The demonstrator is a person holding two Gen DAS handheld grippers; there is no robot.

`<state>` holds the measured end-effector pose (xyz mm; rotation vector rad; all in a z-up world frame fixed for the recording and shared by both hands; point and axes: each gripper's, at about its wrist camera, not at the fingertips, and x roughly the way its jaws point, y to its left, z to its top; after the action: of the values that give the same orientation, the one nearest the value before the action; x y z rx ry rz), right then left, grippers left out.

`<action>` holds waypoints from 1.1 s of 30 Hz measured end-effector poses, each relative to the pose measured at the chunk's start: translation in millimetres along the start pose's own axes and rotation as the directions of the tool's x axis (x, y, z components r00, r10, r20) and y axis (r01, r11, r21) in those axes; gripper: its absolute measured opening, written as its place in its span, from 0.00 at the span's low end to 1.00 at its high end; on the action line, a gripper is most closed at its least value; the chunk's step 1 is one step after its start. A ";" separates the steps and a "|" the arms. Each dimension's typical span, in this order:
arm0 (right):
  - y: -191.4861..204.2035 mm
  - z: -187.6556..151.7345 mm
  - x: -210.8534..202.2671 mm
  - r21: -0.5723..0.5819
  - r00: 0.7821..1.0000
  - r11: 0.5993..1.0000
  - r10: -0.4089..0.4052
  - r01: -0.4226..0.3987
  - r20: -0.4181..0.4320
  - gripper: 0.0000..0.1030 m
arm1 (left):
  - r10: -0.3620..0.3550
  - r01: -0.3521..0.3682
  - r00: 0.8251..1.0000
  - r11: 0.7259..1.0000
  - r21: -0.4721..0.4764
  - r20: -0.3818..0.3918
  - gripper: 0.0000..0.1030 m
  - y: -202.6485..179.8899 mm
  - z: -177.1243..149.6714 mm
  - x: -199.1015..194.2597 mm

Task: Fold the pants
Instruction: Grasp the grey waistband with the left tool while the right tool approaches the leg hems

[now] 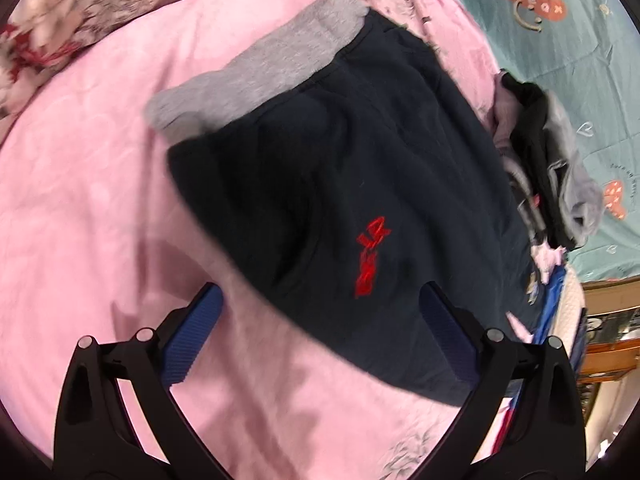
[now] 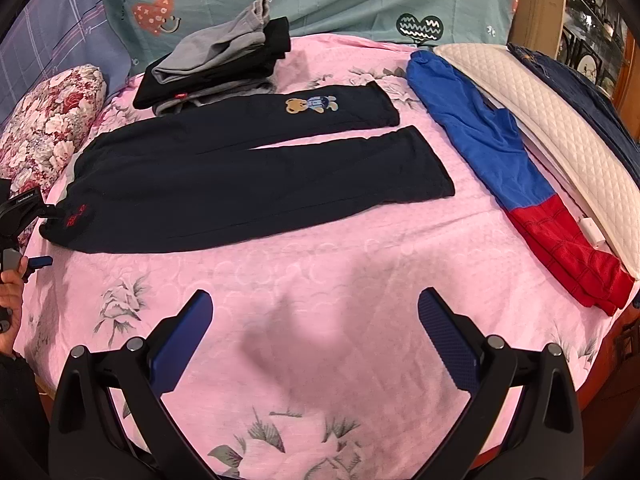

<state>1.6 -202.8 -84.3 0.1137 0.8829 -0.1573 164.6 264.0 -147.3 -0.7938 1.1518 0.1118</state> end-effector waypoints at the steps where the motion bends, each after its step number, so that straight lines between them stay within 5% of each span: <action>1: -2.5 0.4 0.4 0.006 1.000 1.000 -0.004 0.004 -0.001 0.99 | -0.010 0.010 1.000 1.000 0.000 0.002 0.89 0.1 2.1 1.4; 3: -6.2 1.6 1.2 0.015 1.000 1.000 -0.013 0.013 -0.002 0.99 | -0.024 0.024 1.000 1.000 -0.007 0.003 0.49 -2.2 9.5 5.7; 6: -12.6 2.9 2.0 0.029 1.000 0.999 -0.022 0.022 -0.002 0.99 | -0.008 0.009 1.000 0.999 -0.043 0.020 0.16 6.6 15.6 9.2; 8: -18.4 4.5 1.7 0.039 0.999 0.999 -0.032 0.032 -0.001 0.99 | -0.057 0.062 0.997 0.995 -0.080 0.053 0.13 14.3 15.8 7.0; 15: -70.5 42.2 8.3 0.074 0.998 0.995 -0.063 0.063 -0.008 0.99 | -0.038 0.049 0.985 0.997 -0.067 0.167 0.12 17.2 -3.6 -4.5; 18: -113.4 72.5 38.9 0.182 0.993 0.982 -0.026 0.047 -0.116 0.99 | -0.033 0.040 0.979 0.999 -0.032 0.202 0.12 16.5 -12.5 -13.9; 23: -160.9 103.7 119.5 0.362 0.951 0.932 0.145 -0.038 -0.275 0.97 | -0.026 0.025 0.980 1.000 0.010 0.196 0.12 18.2 -12.7 -19.6; 28: -158.3 113.8 161.5 0.338 0.939 0.941 0.094 0.024 -0.329 0.82 | -0.009 0.004 0.984 1.000 0.031 0.179 0.12 17.2 -9.2 -13.5; 30: -151.3 115.8 160.5 0.311 0.950 0.950 0.075 0.024 -0.302 0.59 | -0.003 -0.002 0.984 0.999 0.032 0.176 0.12 16.9 -7.6 -11.5; 31: -144.2 116.1 158.9 0.279 0.954 0.960 0.057 0.029 -0.293 0.27 | 0.000 -0.006 0.984 0.999 0.032 0.177 0.12 16.2 -7.6 -11.0; 32: -139.3 115.5 158.7 0.265 0.953 0.964 0.058 0.024 -0.297 0.13 | 0.002 -0.008 0.983 0.999 0.032 0.182 0.12 15.5 -7.8 -11.9; 33: -136.6 113.1 158.7 0.290 0.948 0.957 0.106 -0.015 -0.299 0.12 | 0.001 -0.007 0.982 0.999 0.033 0.189 0.12 15.1 -8.7 -14.2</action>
<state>161.4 -369.8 -140.8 0.4450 1.1687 -0.2117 144.7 274.0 -144.4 -0.7350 0.9731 0.1672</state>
